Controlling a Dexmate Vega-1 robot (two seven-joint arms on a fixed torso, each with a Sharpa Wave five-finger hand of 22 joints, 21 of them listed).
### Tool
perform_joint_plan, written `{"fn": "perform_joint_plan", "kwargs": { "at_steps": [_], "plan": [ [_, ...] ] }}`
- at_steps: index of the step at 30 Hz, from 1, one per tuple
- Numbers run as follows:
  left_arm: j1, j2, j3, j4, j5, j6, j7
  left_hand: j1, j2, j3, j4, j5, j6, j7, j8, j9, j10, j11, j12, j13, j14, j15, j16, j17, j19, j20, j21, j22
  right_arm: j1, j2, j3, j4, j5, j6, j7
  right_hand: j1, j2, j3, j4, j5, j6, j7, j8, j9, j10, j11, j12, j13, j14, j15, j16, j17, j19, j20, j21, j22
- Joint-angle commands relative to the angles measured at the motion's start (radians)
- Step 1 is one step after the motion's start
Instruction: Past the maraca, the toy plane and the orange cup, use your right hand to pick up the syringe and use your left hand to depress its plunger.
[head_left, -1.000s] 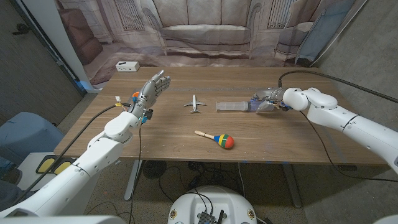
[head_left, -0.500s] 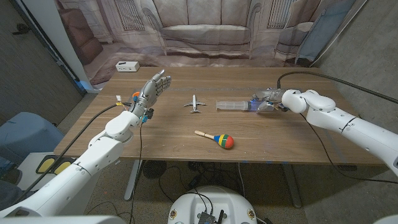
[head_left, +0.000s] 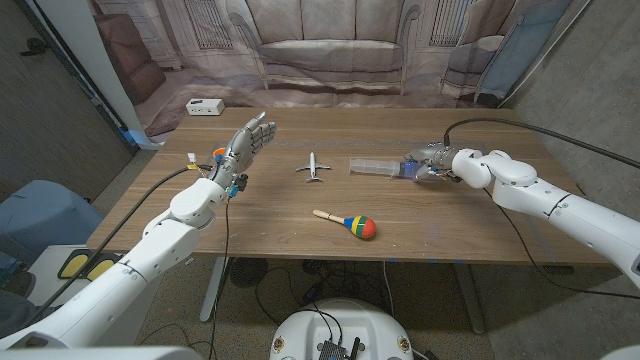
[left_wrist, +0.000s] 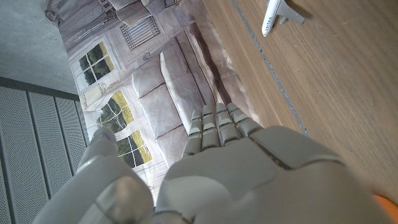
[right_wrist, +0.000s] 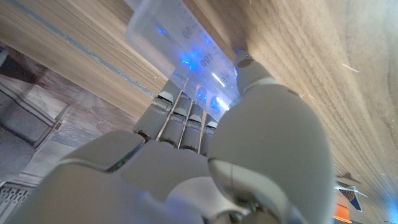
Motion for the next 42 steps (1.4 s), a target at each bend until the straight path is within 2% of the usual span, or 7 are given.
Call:
{"fn": "perform_joint_plan", "kwargs": {
  "at_steps": [1,7,12,15,20,25,42],
  "plan": [
    [0.007,-0.004,0.003,-0.007,-0.001,0.0,0.004,0.001,0.008,-0.003,-0.001,-0.004,0.008,-0.001,-0.002,0.001,0.004,-0.002,0.0,0.006,0.009,-0.006,-0.002,0.005,0.002,0.007,-0.001,0.004,-0.024,-0.003,0.002,-0.009,-0.06,-0.018,-0.07,0.07,0.048,-0.016,0.002,-0.013,0.054,-0.016,0.012,0.006,0.05,-0.005,0.008,0.002,0.078,-0.101,0.046,0.024,0.093,-0.081,0.023,0.009],
    [0.011,-0.005,0.001,-0.011,0.002,-0.006,0.008,0.001,0.008,-0.004,-0.001,-0.004,0.008,-0.001,-0.002,0.001,0.003,0.001,-0.001,0.006,0.01,-0.007,-0.002,0.005,0.002,0.008,0.0,0.004,-0.047,-0.003,0.016,-0.023,-0.063,-0.036,-0.113,0.087,0.076,-0.026,0.01,-0.014,0.162,-0.032,0.038,0.008,0.174,-0.021,0.029,0.001,0.214,-0.14,0.099,0.04,0.189,-0.102,0.068,0.017],
    [0.014,-0.004,0.0,-0.015,0.001,-0.006,0.008,0.001,0.009,-0.004,-0.001,-0.004,0.009,-0.001,-0.002,0.001,0.005,-0.001,-0.001,0.006,0.009,-0.007,-0.003,0.005,0.001,0.009,-0.001,0.004,-0.058,-0.002,0.02,-0.03,-0.073,-0.046,-0.139,0.14,0.081,-0.048,-0.002,-0.014,0.278,-0.05,0.065,0.013,0.308,-0.045,0.05,0.003,0.348,-0.175,0.156,0.072,0.266,-0.116,0.127,0.029],
    [0.016,-0.002,0.0,-0.019,0.003,-0.006,0.009,0.001,0.009,-0.004,-0.001,-0.004,0.009,-0.001,-0.002,0.001,0.004,-0.003,-0.001,0.006,0.01,-0.007,-0.002,0.005,0.001,0.009,0.0,0.004,-0.062,-0.003,0.021,-0.036,-0.078,-0.049,-0.148,0.156,0.089,-0.052,0.001,-0.014,0.334,-0.047,0.082,0.017,0.363,-0.027,0.062,0.004,0.394,-0.183,0.158,0.07,0.282,-0.115,0.15,0.033],
    [0.018,-0.001,-0.001,-0.023,0.002,-0.005,0.009,0.002,0.009,-0.005,-0.002,-0.004,0.009,-0.001,-0.002,0.001,0.005,0.0,-0.001,0.006,0.009,-0.007,-0.003,0.005,0.002,0.01,0.0,0.004,-0.068,-0.006,0.028,-0.047,-0.081,-0.047,-0.166,0.127,0.115,-0.053,0.031,-0.016,0.367,-0.036,0.088,0.018,0.39,-0.018,0.062,0.004,0.423,-0.167,0.138,0.05,0.288,-0.108,0.167,0.035],
    [0.02,-0.001,-0.001,-0.025,0.001,-0.006,0.008,0.002,0.01,-0.005,-0.002,-0.004,0.01,-0.003,-0.002,0.001,0.005,-0.003,-0.001,0.006,0.009,-0.006,-0.003,0.005,0.001,0.009,0.0,0.005,-0.072,-0.012,0.036,-0.053,-0.078,-0.04,-0.175,0.09,0.136,-0.054,0.064,-0.02,0.356,-0.027,0.075,0.015,0.391,-0.011,0.051,0.002,0.43,-0.156,0.118,0.039,0.28,-0.102,0.175,0.035],
    [0.019,0.003,0.0,-0.033,0.004,-0.002,0.006,0.002,0.011,-0.006,-0.002,-0.004,0.009,-0.003,-0.003,0.001,0.006,-0.002,-0.002,0.006,0.01,-0.008,-0.003,0.005,0.0,0.01,0.0,0.005,-0.125,-0.024,0.1,-0.083,0.003,-0.038,-0.247,0.077,0.146,-0.038,0.08,-0.016,0.364,-0.024,0.062,0.008,0.41,-0.008,0.042,0.001,0.453,-0.16,0.103,0.034,0.283,-0.103,0.192,0.032]
  ]
}}
